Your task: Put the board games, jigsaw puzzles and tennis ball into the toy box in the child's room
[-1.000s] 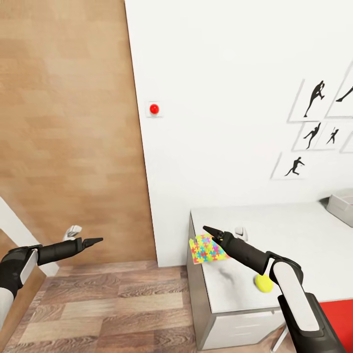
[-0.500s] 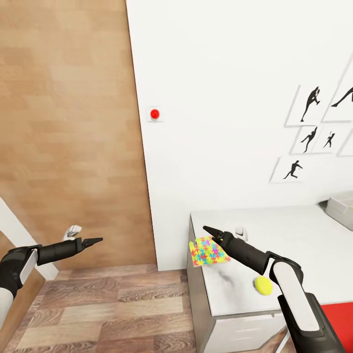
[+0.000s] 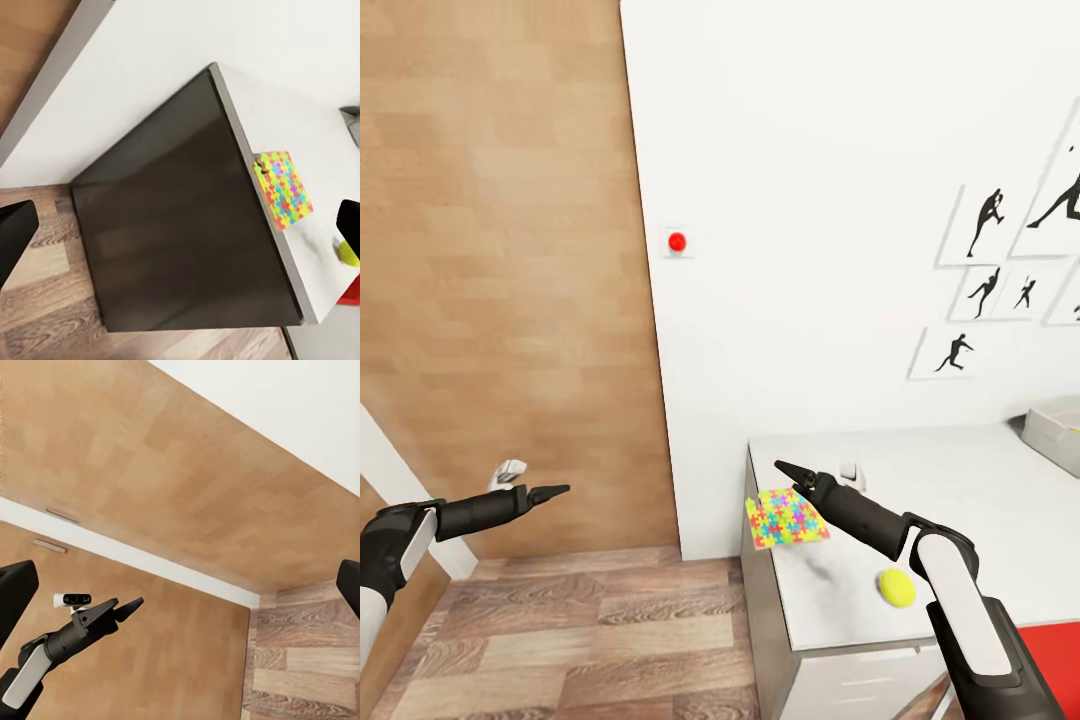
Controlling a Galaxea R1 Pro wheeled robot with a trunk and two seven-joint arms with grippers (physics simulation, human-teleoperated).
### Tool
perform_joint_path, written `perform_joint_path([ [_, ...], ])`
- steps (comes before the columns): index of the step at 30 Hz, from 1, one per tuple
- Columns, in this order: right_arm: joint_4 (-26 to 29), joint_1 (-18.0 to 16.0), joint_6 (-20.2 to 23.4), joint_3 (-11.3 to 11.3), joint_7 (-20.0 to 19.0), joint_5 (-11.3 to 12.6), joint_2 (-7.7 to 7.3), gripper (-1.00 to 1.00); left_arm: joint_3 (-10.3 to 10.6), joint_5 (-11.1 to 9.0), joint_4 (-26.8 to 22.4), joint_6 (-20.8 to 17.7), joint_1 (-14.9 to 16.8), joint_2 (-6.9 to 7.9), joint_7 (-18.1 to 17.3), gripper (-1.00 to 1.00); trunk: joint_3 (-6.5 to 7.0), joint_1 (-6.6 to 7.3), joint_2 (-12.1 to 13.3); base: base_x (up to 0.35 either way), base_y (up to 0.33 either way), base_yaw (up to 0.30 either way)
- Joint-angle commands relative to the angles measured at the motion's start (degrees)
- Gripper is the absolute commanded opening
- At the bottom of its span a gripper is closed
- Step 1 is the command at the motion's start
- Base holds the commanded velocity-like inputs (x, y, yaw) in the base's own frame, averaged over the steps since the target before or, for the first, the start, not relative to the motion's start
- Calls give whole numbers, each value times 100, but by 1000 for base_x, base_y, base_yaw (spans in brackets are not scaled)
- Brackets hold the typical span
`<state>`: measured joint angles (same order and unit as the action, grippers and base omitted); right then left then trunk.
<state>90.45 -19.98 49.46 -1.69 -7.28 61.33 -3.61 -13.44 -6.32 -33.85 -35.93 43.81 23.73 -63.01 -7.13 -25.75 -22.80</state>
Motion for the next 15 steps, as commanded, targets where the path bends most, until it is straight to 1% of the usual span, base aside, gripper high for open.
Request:
perform_joint_path([
  [1,0,-6,30,-14,-45,-43,1,100,-4,-19,1,-45,5,0,-10,100,-3,-4,-12,0,0,0],
  [7,0,-6,29,-39,-45,-43,-7,100,-2,-15,1,-48,5,0,-4,100,39,-4,-12,0,0,0],
  [15,-1,-6,25,-56,-42,-43,-18,100,-1,-8,1,-54,5,0,5,100,48,-4,-12,0,0,0],
])
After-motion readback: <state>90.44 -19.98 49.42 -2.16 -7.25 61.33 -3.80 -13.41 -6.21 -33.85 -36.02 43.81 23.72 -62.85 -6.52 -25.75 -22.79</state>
